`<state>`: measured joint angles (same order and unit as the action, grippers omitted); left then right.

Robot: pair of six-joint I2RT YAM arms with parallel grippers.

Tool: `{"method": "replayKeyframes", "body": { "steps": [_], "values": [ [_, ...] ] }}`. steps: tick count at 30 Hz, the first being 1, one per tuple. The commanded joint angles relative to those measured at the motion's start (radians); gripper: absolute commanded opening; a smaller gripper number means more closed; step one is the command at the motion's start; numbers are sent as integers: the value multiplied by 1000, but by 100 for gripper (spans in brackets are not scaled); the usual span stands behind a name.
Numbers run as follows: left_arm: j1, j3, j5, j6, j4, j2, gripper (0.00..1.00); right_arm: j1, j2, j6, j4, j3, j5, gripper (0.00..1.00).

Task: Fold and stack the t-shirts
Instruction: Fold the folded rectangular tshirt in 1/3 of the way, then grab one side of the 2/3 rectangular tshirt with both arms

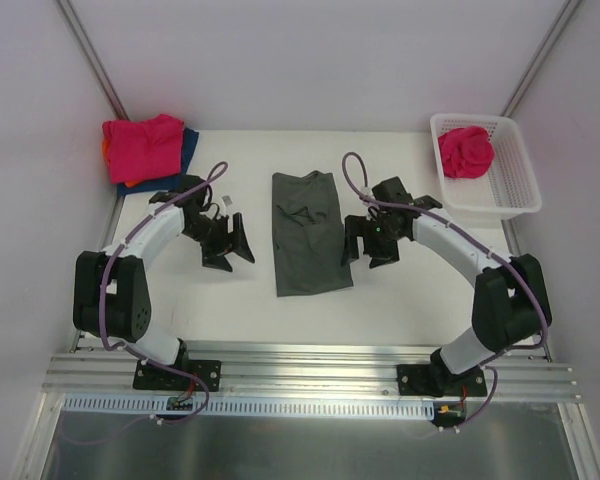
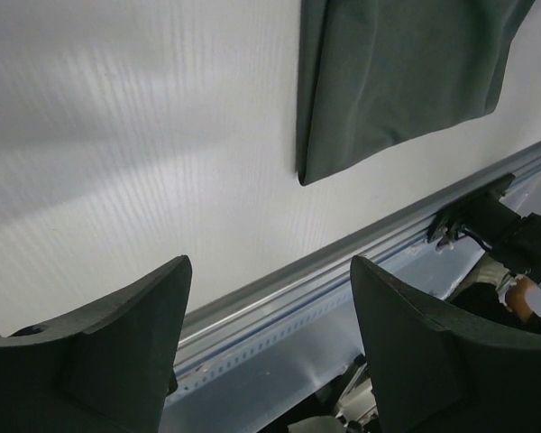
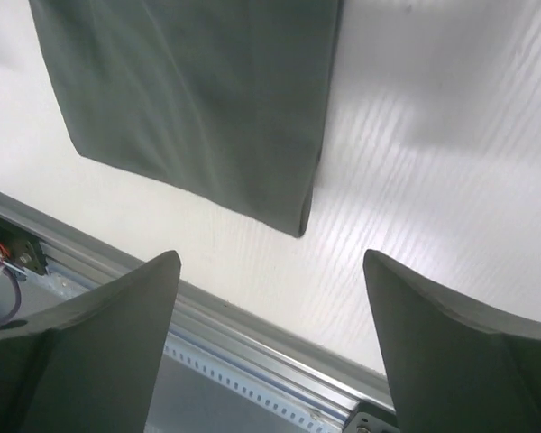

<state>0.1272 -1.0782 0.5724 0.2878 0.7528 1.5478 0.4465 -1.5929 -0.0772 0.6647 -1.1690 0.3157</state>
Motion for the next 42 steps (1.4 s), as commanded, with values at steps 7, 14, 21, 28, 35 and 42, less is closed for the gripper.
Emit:
{"method": "replayKeyframes", "body": {
  "steps": [7,14,21,28,35,42],
  "values": [
    [63,70,90,59,-39,-3,65,1,123,-41,32,169,52,68],
    [95,81,139,100,-99,98,69,-3,80,-58,-5,172,59,68],
    [126,20,190,140,-127,233,64,-9,-27,-68,-30,111,71,68],
    [129,9,225,174,-164,291,63,-23,-116,-78,-60,62,94,66],
    [146,24,245,195,-196,319,61,-28,-141,-82,-66,55,97,66],
    [189,29,247,211,-219,333,60,-31,-118,-95,-86,111,112,62]
  ]
}}
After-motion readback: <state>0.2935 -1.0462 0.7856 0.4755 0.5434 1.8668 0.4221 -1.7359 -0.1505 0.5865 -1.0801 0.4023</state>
